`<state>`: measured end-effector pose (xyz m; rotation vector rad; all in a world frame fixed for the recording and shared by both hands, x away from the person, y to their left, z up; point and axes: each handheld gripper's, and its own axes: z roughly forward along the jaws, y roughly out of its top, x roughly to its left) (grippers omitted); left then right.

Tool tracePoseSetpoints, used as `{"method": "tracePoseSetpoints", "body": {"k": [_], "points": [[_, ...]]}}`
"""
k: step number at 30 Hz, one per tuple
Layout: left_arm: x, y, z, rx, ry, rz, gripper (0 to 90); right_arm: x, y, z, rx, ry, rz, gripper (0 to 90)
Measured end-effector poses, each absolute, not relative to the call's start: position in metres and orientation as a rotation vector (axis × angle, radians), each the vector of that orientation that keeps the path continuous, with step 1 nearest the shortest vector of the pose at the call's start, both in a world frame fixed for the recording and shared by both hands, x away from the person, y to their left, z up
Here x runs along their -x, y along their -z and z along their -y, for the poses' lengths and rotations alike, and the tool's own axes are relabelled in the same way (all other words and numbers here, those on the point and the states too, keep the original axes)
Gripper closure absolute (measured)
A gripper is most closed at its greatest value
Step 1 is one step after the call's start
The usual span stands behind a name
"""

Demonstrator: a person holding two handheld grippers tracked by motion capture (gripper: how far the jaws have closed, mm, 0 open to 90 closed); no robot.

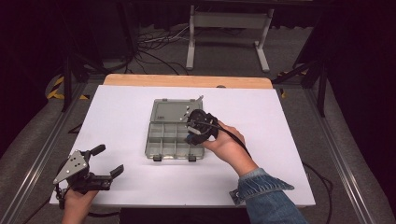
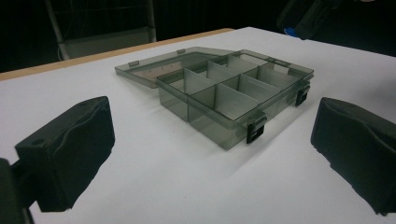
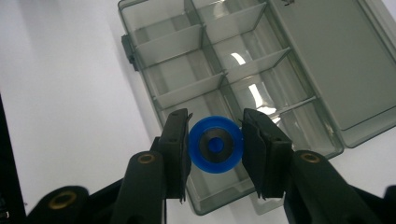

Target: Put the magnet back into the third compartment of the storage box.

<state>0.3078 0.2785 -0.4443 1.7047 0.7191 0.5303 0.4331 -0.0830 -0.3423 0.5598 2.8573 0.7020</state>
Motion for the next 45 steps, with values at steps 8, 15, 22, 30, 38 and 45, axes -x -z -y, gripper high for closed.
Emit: {"method": "tracePoseSetpoints", "body": {"k": [8, 15, 22, 30, 38, 45], "points": [[-0.308, 0.444, -0.279, -1.705, -0.526, -0.72, 0.4, -0.448, 0.343, 0.081, -0.59, -0.698, -2.843, 62.5], [-0.308, 0.445, -0.278, -1.702, -0.528, -0.721, 0.4, -0.458, 0.344, 0.079, -0.614, -0.7, -2.83, 62.5], [-0.308, 0.445, -0.278, -1.7, -0.528, -0.722, 0.4, -0.468, 0.344, 0.076, -0.628, -0.706, -2.818, 62.6], [-0.308, 0.445, -0.278, -1.694, -0.529, -0.725, 0.4, -0.479, 0.349, 0.074, -0.638, -0.706, -2.814, 62.5], [-0.308, 0.445, -0.278, -1.698, -0.524, -0.727, 0.4, -0.492, 0.358, 0.073, -0.673, -0.682, -2.823, 62.6], [-0.308, 0.445, -0.278, -1.702, -0.524, -0.722, 0.4, -0.498, 0.369, 0.069, -0.673, -0.67, -2.843, 62.5]]}}
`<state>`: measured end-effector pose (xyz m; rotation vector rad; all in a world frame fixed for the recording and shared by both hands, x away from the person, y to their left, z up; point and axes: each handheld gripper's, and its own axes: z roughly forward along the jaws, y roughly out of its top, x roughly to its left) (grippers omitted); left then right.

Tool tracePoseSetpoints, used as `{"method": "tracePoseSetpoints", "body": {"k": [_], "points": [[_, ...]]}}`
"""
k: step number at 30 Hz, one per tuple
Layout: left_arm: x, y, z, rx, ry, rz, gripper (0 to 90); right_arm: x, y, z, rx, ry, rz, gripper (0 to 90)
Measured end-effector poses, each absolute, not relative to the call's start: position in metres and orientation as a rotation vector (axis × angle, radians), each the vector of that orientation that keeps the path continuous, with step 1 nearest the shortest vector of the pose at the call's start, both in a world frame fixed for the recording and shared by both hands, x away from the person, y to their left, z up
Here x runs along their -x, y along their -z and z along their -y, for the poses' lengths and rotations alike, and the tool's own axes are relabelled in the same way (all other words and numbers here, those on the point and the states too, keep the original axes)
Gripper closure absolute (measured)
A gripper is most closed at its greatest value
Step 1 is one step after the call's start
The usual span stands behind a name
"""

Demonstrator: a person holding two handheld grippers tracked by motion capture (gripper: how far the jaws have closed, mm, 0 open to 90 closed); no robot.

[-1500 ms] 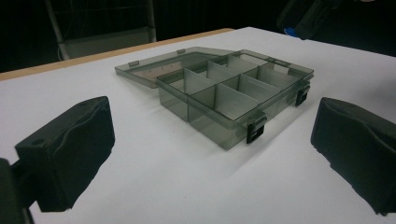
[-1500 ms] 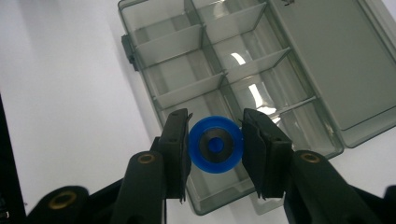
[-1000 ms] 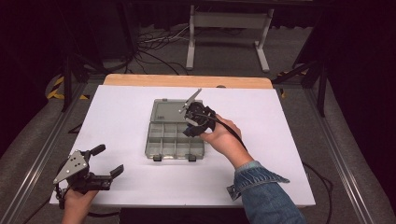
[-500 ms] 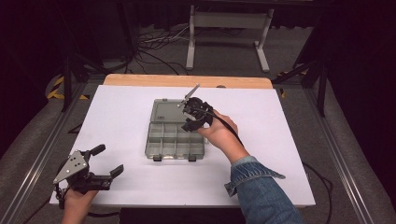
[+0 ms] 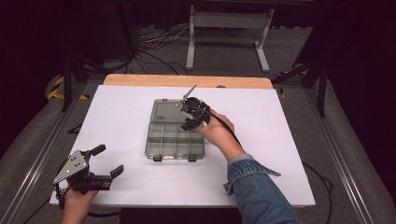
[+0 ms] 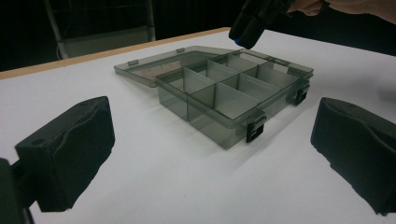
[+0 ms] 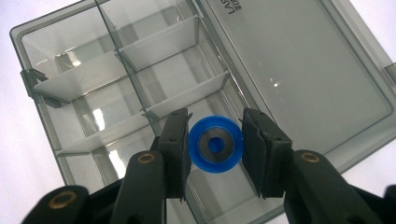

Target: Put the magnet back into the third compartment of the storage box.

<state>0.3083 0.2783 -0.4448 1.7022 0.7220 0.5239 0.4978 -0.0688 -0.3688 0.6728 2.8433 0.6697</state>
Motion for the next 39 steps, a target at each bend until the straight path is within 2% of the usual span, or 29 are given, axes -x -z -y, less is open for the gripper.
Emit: {"method": "tracePoseSetpoints", "body": {"k": [39], "points": [[-0.309, 0.445, -0.278, -1.722, -0.517, -0.712, 0.4, -0.505, 0.403, 0.052, -0.667, -0.58, -2.903, 62.3]]}}
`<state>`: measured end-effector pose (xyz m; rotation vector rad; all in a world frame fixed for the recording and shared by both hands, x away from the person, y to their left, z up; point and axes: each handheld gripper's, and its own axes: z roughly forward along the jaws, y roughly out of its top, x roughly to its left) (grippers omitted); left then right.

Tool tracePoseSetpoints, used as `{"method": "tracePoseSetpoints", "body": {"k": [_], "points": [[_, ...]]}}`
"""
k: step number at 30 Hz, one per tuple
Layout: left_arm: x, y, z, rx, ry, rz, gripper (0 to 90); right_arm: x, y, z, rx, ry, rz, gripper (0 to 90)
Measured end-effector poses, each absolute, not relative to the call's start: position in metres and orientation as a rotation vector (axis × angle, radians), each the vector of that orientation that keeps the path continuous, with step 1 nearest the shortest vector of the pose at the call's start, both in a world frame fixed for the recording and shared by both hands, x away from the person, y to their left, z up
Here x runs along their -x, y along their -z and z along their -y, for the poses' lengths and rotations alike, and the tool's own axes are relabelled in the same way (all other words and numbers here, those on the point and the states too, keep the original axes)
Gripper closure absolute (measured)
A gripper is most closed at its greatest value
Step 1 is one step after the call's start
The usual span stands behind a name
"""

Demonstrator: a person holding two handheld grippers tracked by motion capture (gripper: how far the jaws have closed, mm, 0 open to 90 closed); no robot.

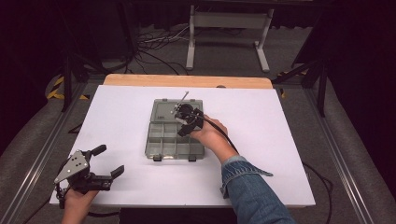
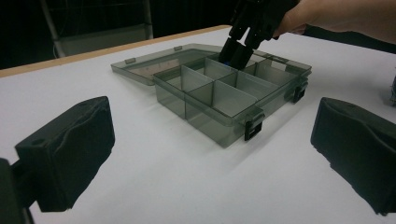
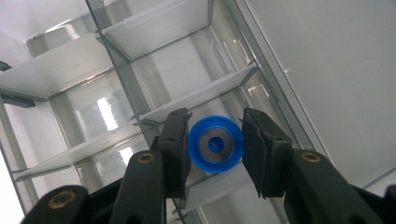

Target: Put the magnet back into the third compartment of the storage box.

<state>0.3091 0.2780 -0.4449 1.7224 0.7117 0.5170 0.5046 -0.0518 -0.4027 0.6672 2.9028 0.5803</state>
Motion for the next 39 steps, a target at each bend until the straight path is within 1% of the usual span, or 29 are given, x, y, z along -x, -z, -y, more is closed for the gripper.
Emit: {"method": "tracePoseSetpoints", "body": {"k": [2, 5, 11, 16, 17, 18, 19, 20, 27, 28, 31, 33, 35, 39], "points": [[-0.309, 0.445, -0.278, -1.722, -0.517, -0.712, 0.4, -0.505, 0.403, 0.052, -0.668, -0.579, -2.903, 62.0], [-0.309, 0.445, -0.278, -1.724, -0.517, -0.712, 0.4, -0.504, 0.403, 0.052, -0.669, -0.577, -2.899, 58.3], [-0.309, 0.445, -0.278, -1.727, -0.516, -0.711, 0.4, -0.501, 0.397, 0.055, -0.663, -0.598, -2.882, 56.8], [-0.309, 0.445, -0.277, -1.725, -0.517, -0.714, 0.4, -0.497, 0.389, 0.056, -0.659, -0.626, -2.859, 51.3], [-0.309, 0.445, -0.277, -1.725, -0.517, -0.714, 0.4, -0.497, 0.389, 0.056, -0.659, -0.626, -2.859, 51.3], [-0.309, 0.445, -0.277, -1.725, -0.517, -0.714, 0.4, -0.495, 0.387, 0.057, -0.66, -0.634, -2.854, 49.4], [-0.31, 0.445, -0.278, -1.728, -0.517, -0.712, 0.4, -0.493, 0.383, 0.058, -0.653, -0.65, -2.844, 43.1], [-0.31, 0.445, -0.277, -1.725, -0.522, -0.712, 0.4, -0.493, 0.383, 0.058, -0.653, -0.65, -2.844, 43.1], [-0.31, 0.445, -0.277, -1.727, -0.52, -0.712, 0.4, -0.482, 0.367, 0.065, -0.668, -0.715, -2.806, 25.3], [-0.31, 0.445, -0.277, -1.727, -0.52, -0.712, 0.4, -0.482, 0.367, 0.065, -0.668, -0.715, -2.806, 25.3], [-0.309, 0.445, -0.277, -1.723, -0.518, -0.714, 0.4, -0.475, 0.359, 0.07, -0.666, -0.74, -2.784, 20.0], [-0.31, 0.446, -0.277, -1.725, -0.516, -0.713, 0.4, -0.472, 0.357, 0.072, -0.662, -0.751, -2.778, 19.0], [-0.309, 0.446, -0.277, -1.721, -0.518, -0.716, 0.4, -0.464, 0.35, 0.079, -0.656, -0.782, -2.761, 16.0], [-0.309, 0.446, -0.276, -1.716, -0.519, -0.716, 0.4, -0.455, 0.343, 0.086, -0.651, -0.806, -2.742, 14.8]]}}
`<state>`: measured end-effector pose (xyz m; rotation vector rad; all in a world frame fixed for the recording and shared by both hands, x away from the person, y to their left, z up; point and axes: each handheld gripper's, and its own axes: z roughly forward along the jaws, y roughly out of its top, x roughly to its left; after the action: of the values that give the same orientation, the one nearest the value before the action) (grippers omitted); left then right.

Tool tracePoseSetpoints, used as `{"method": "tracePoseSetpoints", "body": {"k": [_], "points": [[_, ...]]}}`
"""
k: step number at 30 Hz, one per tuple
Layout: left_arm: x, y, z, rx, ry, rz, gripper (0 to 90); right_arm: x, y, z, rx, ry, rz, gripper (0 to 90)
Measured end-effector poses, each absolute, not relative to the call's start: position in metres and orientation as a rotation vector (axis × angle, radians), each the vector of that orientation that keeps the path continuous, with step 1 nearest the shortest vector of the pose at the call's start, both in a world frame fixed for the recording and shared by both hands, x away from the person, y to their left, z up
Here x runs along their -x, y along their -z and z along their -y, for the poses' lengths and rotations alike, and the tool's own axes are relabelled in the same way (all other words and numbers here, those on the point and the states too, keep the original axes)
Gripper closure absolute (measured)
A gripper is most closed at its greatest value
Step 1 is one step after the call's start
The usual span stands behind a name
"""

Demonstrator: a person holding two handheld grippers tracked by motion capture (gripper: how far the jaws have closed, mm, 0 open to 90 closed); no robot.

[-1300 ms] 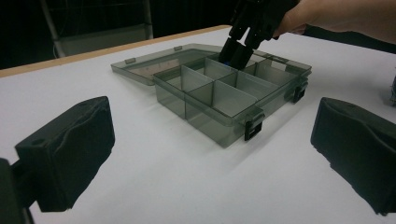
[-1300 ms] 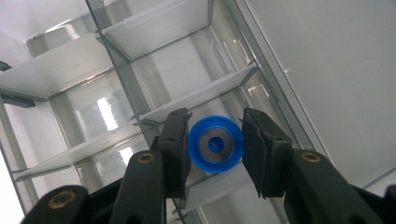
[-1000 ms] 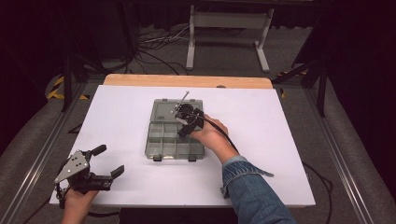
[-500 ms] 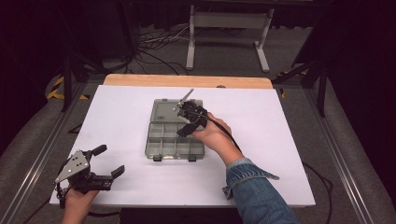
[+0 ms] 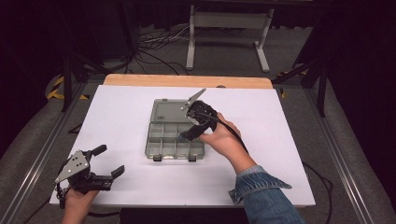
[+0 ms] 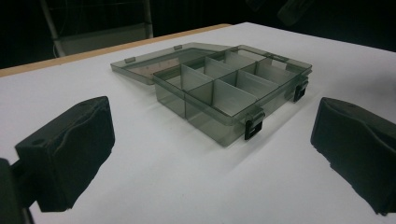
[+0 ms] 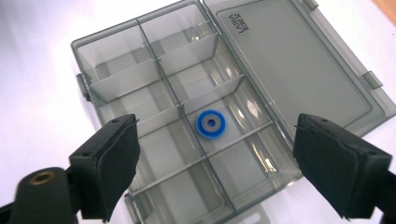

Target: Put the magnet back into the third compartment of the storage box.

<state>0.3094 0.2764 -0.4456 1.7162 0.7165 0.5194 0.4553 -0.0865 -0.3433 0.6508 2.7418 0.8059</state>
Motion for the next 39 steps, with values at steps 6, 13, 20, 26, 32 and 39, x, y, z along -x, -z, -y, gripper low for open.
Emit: {"method": "tracePoseSetpoints", "body": {"k": [6, 13, 20, 26, 32, 39], "points": [[-0.309, 0.445, -0.276, -1.716, -0.52, -0.715, 0.4, -0.445, 0.336, 0.1, -0.653, -0.85, -2.711, 13.1], [-0.309, 0.445, -0.276, -1.712, -0.52, -0.719, 0.4, -0.435, 0.33, 0.115, -0.661, -0.891, -2.678, 11.3], [-0.309, 0.445, -0.276, -1.718, -0.518, -0.713, 0.4, -0.423, 0.326, 0.137, -0.688, -0.929, -2.643, 9.9], [-0.309, 0.445, -0.276, -1.716, -0.519, -0.716, 0.4, -0.414, 0.324, 0.151, -0.707, -0.96, -2.613, 7.6], [-0.308, 0.445, -0.275, -1.714, -0.52, -0.717, 0.4, -0.401, 0.325, 0.168, -0.722, -1.017, -2.55, 5.2], [-0.308, 0.445, -0.275, -1.716, -0.521, -0.716, 0.4, -0.389, 0.331, 0.194, -0.766, -1.11, -2.484, 3.5]]}}
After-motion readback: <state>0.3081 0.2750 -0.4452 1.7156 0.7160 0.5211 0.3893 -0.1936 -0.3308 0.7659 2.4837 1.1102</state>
